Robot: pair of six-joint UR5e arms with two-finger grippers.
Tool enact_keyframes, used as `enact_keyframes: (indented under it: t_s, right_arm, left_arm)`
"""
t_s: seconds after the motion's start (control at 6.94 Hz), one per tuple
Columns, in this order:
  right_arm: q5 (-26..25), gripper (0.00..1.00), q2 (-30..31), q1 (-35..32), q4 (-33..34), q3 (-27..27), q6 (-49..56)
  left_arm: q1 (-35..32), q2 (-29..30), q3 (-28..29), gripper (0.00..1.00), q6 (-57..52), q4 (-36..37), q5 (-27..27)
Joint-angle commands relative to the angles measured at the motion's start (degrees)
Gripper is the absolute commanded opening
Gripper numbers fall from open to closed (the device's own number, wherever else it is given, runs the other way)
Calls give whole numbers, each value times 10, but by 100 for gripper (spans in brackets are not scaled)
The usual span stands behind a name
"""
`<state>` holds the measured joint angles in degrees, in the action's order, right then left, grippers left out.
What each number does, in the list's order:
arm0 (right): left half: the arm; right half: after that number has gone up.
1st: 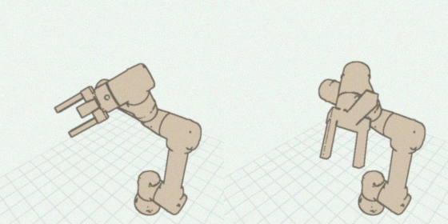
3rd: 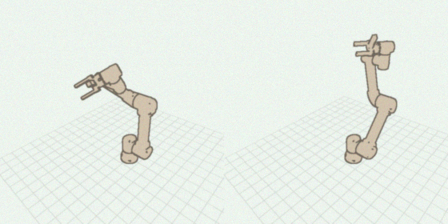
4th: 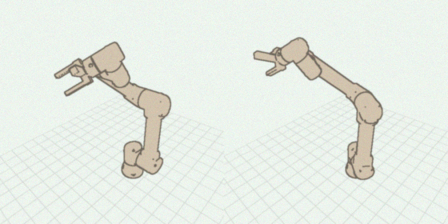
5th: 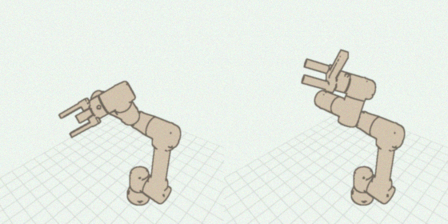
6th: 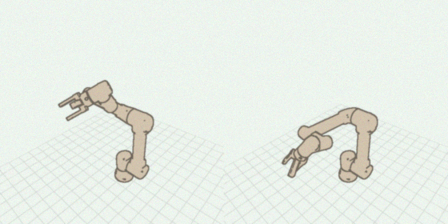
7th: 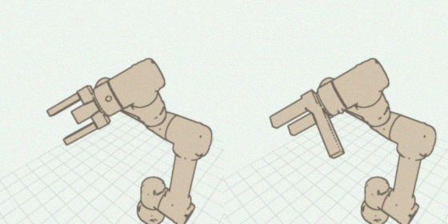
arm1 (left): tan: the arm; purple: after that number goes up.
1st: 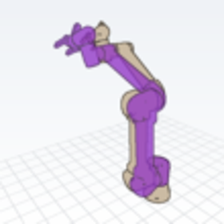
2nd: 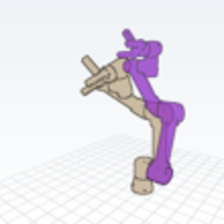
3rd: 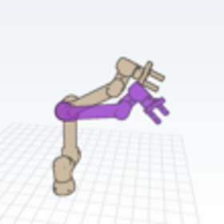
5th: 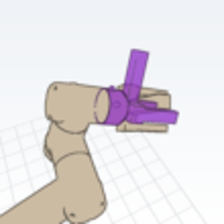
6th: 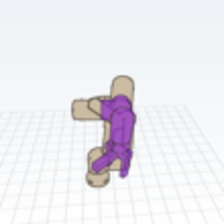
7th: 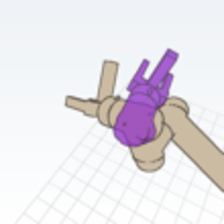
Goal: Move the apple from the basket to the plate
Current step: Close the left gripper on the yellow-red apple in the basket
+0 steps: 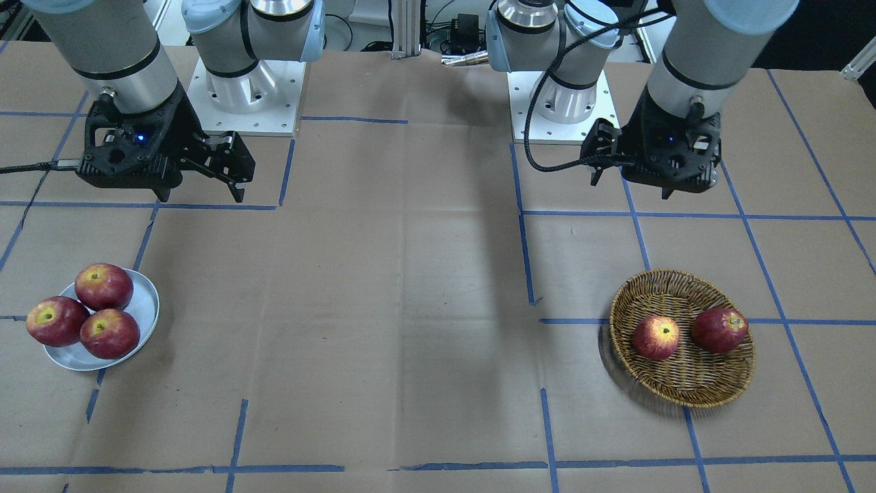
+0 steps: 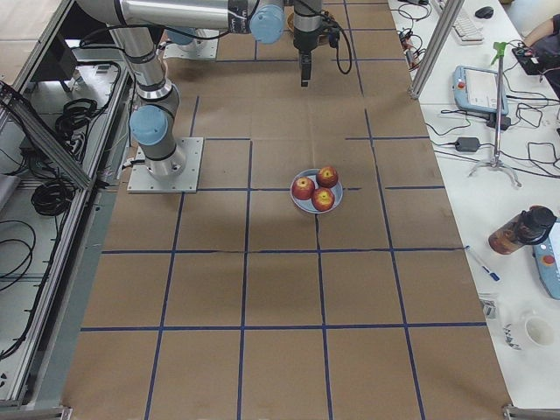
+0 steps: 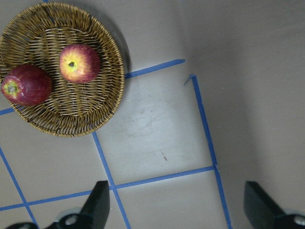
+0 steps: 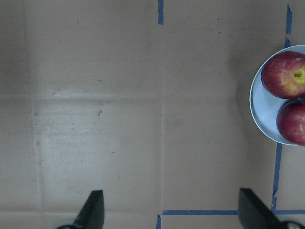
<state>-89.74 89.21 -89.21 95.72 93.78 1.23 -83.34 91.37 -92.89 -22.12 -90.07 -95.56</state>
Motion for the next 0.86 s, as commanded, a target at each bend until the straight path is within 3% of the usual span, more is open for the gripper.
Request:
enact_keyframes:
  t_s: [0.0,0.14,0.29,0.72]
  right_arm:
    - [0,100,0,0,0,0,0]
    - [0,100,0,0,1,0,0]
    - [0,100,0,0,1,0,0]
    - [1,100,0,0,0,0,0]
  left_arm:
    - [81,43,-75,99,-95,116,2]
    - [91,78,-113,99,-114,221,0]
    - [92,112,-124,99,-150,275,1]
    - [110,207,-113,99,-156,348,6]
